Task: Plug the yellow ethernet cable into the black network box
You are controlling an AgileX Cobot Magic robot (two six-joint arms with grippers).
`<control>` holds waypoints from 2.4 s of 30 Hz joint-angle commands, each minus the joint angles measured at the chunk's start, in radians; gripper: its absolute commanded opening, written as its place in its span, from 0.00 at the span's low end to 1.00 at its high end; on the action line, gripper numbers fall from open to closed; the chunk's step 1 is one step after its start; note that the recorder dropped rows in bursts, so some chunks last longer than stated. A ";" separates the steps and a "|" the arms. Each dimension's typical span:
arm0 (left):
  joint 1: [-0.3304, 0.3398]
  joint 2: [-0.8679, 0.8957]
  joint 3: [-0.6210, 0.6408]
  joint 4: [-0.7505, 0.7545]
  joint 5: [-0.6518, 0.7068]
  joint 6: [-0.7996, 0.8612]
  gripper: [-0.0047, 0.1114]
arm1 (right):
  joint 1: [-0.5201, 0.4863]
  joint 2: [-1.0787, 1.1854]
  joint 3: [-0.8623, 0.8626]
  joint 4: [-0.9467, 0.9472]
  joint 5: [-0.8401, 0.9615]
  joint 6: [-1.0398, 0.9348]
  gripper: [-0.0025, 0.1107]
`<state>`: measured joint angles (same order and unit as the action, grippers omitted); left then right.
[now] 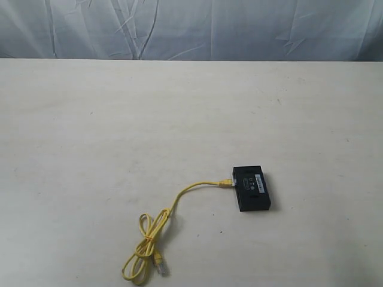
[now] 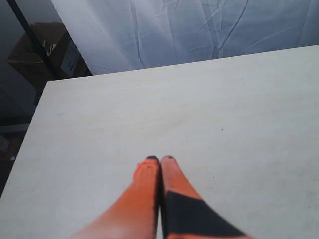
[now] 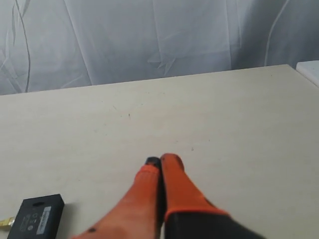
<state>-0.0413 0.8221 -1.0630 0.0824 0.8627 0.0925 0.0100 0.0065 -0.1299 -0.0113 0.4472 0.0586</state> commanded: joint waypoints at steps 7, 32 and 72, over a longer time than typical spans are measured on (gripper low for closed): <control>0.002 -0.008 0.001 0.009 -0.003 -0.004 0.04 | 0.085 -0.007 0.108 -0.006 -0.061 -0.009 0.02; 0.002 -0.008 0.001 0.009 -0.003 -0.004 0.04 | 0.083 -0.007 0.130 -0.003 -0.090 -0.039 0.02; 0.049 -0.752 1.063 -0.074 -0.787 0.010 0.04 | 0.083 -0.007 0.130 -0.003 -0.090 -0.037 0.02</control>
<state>0.0035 0.1355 -0.0269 0.0213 0.1014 0.1045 0.0918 0.0050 -0.0043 -0.0113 0.3719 0.0227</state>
